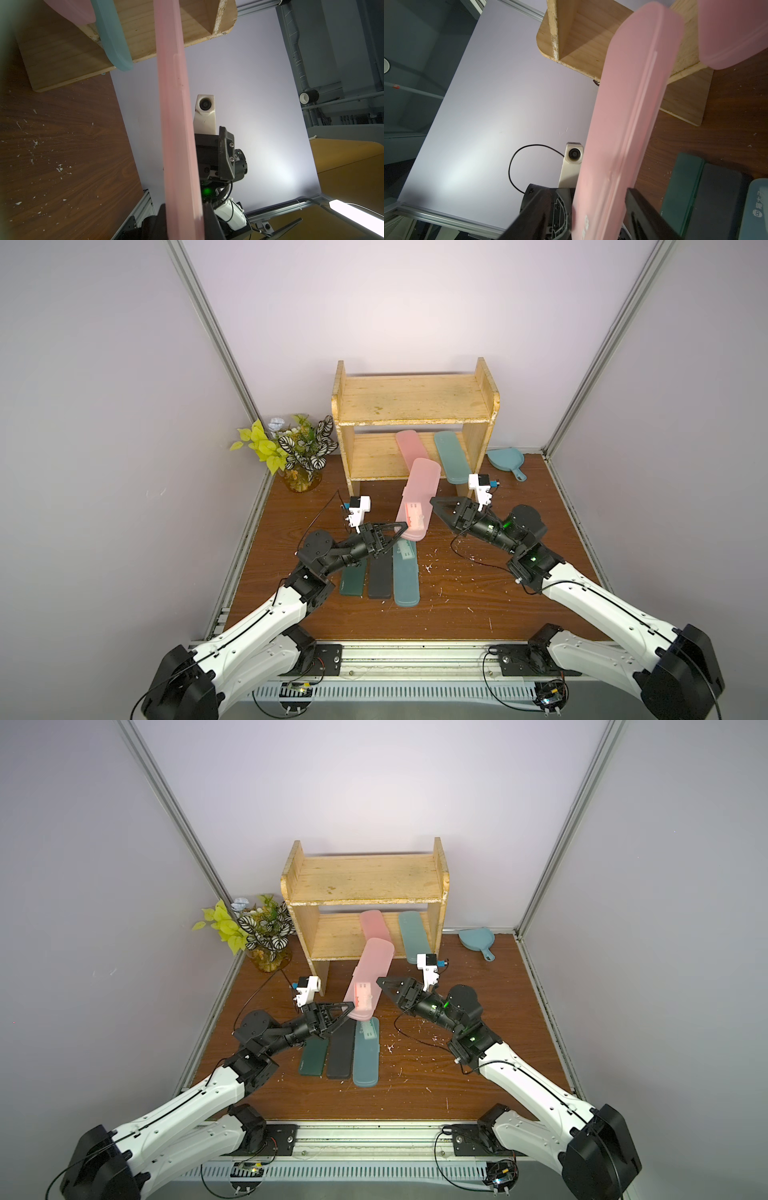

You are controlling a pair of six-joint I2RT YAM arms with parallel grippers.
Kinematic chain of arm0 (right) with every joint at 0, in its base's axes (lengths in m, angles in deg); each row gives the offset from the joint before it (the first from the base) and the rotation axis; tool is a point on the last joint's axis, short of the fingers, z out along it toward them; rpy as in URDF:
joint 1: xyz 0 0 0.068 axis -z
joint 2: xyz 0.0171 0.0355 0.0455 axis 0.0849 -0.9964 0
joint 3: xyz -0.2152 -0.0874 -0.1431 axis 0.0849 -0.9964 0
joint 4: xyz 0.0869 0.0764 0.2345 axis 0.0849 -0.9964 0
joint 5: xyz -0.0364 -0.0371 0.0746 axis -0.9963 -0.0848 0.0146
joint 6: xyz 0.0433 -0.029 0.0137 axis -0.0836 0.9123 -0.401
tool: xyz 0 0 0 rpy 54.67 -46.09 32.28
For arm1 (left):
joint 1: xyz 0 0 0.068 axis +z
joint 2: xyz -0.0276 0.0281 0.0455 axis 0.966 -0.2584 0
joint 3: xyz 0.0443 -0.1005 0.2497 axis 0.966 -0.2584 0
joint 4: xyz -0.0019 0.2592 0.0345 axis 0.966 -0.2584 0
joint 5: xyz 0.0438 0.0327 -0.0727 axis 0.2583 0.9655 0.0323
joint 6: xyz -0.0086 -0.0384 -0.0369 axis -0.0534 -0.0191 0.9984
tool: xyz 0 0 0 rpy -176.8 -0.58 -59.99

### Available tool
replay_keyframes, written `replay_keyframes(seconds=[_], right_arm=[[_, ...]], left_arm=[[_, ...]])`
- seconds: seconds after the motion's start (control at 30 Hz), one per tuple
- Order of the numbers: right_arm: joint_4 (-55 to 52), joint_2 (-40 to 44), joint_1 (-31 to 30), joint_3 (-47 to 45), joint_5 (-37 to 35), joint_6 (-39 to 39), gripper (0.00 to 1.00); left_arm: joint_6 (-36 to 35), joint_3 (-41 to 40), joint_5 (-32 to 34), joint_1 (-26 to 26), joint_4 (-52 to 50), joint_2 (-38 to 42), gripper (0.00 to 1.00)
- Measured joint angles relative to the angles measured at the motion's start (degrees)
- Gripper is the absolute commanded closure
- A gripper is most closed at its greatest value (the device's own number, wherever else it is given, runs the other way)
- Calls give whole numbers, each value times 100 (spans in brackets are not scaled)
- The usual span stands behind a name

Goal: Remove the pencil cases from the shelf
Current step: Pick up the pencil case from the shelf.

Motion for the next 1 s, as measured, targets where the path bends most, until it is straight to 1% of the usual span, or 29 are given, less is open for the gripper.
replay_keyframes(seconds=[0.2,0.37,0.57,0.67,0.83,0.93,1.0], right_arm=[[-330,7,0,0,-122,20,36],[-356,9,0,0,-140,7,39],[-87,-22,11,0,-136,-94,49],[101,-61,11,0,-136,-170,58],[306,-133,15,-22,-136,-348,68],[470,-133,15,-50,-133,-481,71],[601,-133,15,-87,-133,-557,72]], left_arm=[[4,0,-66,-50,111,0,99],[28,0,-127,-59,203,-11,99],[61,0,-247,-101,278,-105,99],[63,0,-282,-118,308,-127,99],[70,9,-291,-120,411,-127,99],[81,9,-291,-122,461,-131,95],[81,11,-293,-122,492,-131,86]])
